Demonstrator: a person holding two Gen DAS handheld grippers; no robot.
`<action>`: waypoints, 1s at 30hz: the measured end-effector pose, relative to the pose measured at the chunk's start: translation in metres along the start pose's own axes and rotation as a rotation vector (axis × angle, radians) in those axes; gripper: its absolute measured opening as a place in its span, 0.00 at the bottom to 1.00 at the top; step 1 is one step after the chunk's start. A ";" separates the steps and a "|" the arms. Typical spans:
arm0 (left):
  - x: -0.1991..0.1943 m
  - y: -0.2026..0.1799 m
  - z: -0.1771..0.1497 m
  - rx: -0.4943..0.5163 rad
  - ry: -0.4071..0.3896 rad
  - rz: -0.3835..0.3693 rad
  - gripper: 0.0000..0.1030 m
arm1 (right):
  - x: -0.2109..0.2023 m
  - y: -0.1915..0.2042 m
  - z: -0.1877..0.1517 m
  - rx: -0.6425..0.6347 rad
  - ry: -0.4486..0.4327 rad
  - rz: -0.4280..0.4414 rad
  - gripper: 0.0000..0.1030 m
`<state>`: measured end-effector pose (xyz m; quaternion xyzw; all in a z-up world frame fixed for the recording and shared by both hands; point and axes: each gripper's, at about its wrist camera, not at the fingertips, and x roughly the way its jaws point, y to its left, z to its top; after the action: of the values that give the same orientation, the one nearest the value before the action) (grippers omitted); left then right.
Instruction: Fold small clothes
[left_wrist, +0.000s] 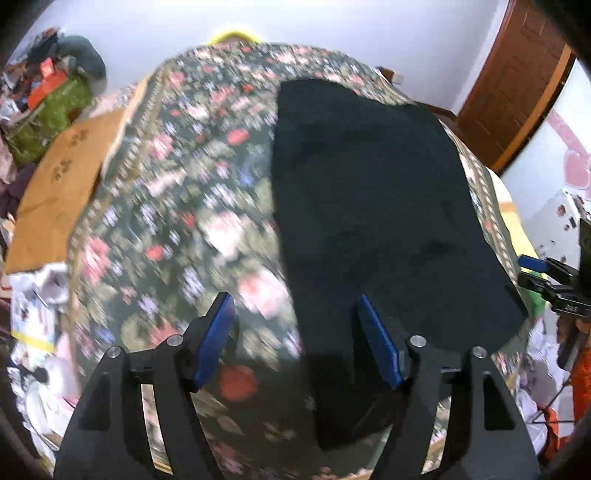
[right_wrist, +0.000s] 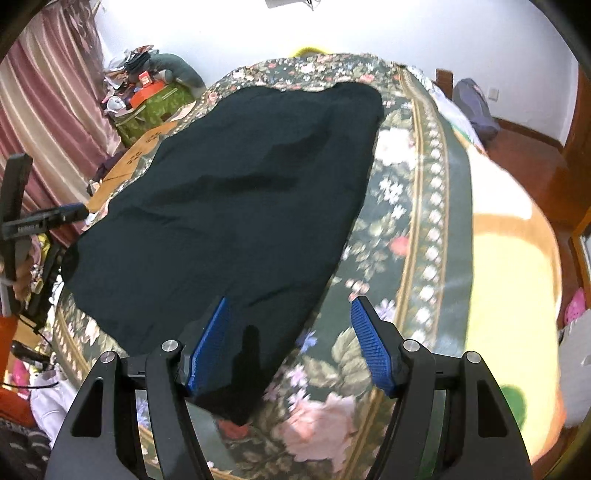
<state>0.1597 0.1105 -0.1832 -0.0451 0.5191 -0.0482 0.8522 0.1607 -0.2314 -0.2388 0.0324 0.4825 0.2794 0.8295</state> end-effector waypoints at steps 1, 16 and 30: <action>0.003 -0.002 -0.004 -0.004 0.015 -0.011 0.67 | 0.003 0.000 -0.001 0.008 0.009 0.009 0.63; 0.039 -0.021 0.005 -0.074 0.016 -0.128 0.64 | 0.037 -0.001 -0.004 0.107 0.053 0.117 0.62; 0.010 -0.042 0.014 0.001 -0.020 -0.135 0.15 | 0.015 0.023 0.025 -0.023 -0.040 0.168 0.07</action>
<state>0.1750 0.0677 -0.1807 -0.0803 0.5063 -0.1054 0.8521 0.1771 -0.1995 -0.2303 0.0689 0.4581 0.3528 0.8130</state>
